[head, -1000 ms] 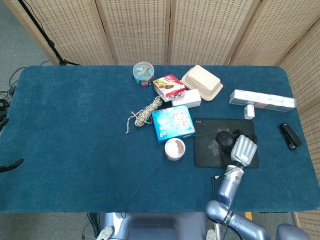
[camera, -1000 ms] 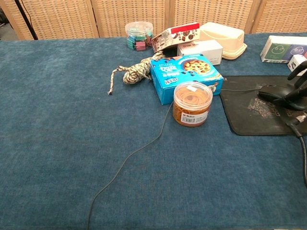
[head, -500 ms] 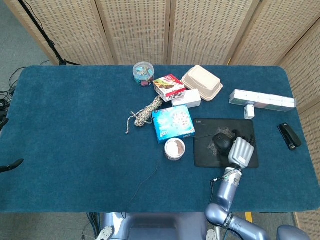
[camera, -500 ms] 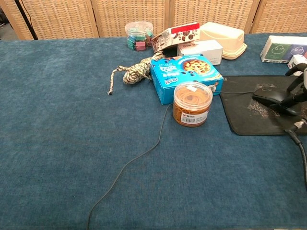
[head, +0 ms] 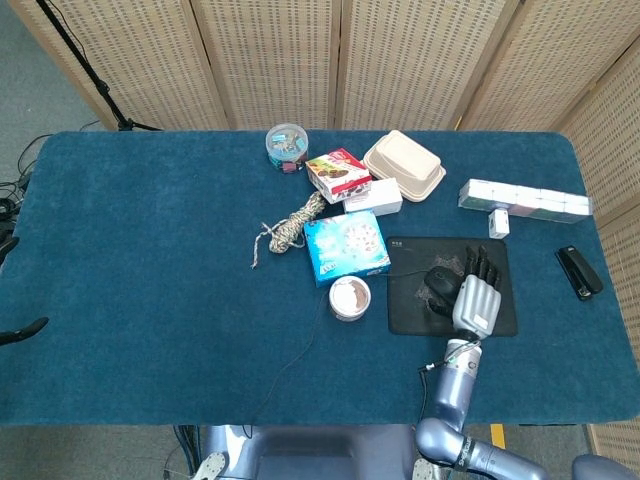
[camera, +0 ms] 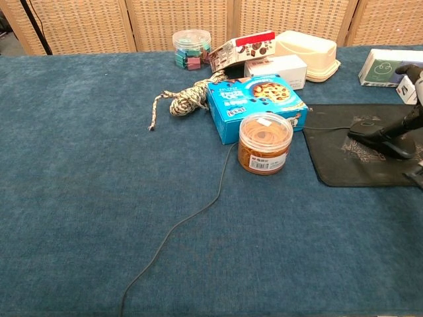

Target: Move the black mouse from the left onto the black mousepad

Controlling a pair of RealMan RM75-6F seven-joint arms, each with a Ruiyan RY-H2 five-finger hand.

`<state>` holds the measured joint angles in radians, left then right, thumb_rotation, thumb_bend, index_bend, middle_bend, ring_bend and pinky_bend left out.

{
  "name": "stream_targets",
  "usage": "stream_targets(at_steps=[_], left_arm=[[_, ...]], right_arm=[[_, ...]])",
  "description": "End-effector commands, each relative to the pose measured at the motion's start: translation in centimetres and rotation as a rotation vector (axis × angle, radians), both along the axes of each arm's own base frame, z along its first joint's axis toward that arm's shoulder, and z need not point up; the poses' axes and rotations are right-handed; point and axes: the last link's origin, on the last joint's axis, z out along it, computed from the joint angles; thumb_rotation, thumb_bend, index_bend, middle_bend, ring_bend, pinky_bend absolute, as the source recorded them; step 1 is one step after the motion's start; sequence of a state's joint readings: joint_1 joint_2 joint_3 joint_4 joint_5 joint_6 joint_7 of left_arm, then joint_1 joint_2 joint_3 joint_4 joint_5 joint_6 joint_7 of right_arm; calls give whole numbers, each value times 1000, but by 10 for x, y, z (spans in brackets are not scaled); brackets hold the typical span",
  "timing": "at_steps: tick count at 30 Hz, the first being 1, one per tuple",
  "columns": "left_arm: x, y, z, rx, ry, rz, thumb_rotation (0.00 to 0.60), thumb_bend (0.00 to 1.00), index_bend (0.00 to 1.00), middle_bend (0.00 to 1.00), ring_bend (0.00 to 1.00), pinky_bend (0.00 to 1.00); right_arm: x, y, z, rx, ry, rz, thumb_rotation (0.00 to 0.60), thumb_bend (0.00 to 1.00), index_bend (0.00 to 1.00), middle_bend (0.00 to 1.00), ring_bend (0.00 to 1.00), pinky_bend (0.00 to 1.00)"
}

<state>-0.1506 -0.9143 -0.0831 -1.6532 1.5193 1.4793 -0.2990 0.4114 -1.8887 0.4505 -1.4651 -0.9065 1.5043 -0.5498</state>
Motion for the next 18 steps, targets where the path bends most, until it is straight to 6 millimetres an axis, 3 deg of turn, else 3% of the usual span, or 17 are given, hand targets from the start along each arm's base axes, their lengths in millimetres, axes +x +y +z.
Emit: stream_targets(at_steps=[1,6,13,18], left_arm=[[2,-1,-4,-5,8,-3,600,106,0,0,0,0],[4,-3,-10,-10,26,3,600,106,0,0,0,0],[-3,-6,-14,9,65,47,600,106,0,0,0,0],[-7,-8,-24,3,75,75,600,106,0,0,0,0]], right_arm=[[21,22,43,36,-41,210,600,2,0,0,0,0],[12,36,66,112,-3,349,600,0,0,0,0,0],[-28,58,93,161,170,463,600,0,0,0,0,0],[-60,88,109,180,249,480,600,0,0,0,0,0]])
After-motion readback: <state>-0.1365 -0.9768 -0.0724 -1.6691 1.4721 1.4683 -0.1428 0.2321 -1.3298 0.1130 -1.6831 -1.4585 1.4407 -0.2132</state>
